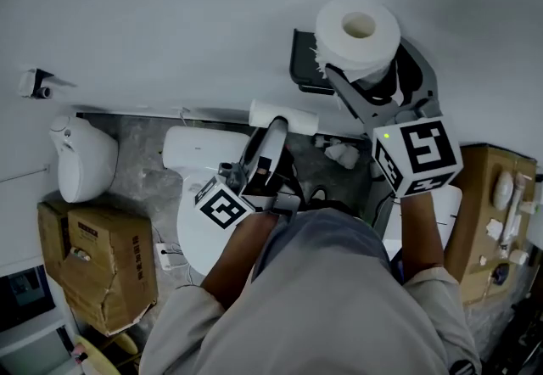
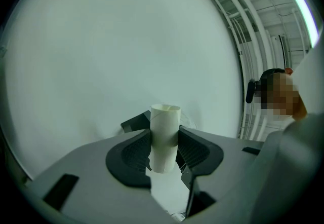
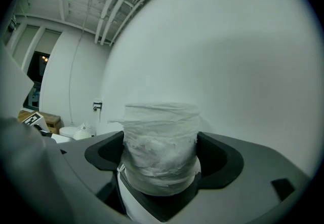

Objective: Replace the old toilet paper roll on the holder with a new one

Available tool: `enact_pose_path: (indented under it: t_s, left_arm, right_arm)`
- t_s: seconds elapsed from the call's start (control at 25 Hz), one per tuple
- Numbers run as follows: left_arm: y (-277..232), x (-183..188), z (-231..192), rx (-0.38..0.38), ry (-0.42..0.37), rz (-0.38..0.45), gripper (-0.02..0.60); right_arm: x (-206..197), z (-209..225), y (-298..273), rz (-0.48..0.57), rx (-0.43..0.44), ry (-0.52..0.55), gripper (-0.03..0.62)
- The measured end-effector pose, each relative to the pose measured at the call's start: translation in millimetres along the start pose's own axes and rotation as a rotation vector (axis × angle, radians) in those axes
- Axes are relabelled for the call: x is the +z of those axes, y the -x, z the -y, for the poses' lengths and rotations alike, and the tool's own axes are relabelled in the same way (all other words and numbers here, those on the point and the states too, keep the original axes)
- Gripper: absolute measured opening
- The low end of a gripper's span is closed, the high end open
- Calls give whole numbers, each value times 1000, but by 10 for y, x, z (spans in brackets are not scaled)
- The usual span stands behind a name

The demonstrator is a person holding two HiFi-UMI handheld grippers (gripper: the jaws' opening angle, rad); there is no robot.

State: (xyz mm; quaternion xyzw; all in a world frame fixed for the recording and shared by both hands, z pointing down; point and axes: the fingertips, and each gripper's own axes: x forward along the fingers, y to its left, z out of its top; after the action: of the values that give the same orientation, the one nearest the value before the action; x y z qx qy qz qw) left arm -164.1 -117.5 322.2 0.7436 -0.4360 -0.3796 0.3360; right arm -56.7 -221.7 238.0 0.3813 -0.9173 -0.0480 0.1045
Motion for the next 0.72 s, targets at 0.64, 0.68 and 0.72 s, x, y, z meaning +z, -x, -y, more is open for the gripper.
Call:
enact_pose_path:
  t_s: [0.64,0.68,0.72]
  left_arm:
    - [46,142,-30,8,17,14,164]
    - [44,149,-34,7,18,11,164]
    - [44,154,-35,6,19,9,164]
  right_arm:
    - [105,-39,59,33,26,-30,431]
    - [106,-45,57,33,24,-31,431]
    - [107,-49,59,34,21,-33,431]
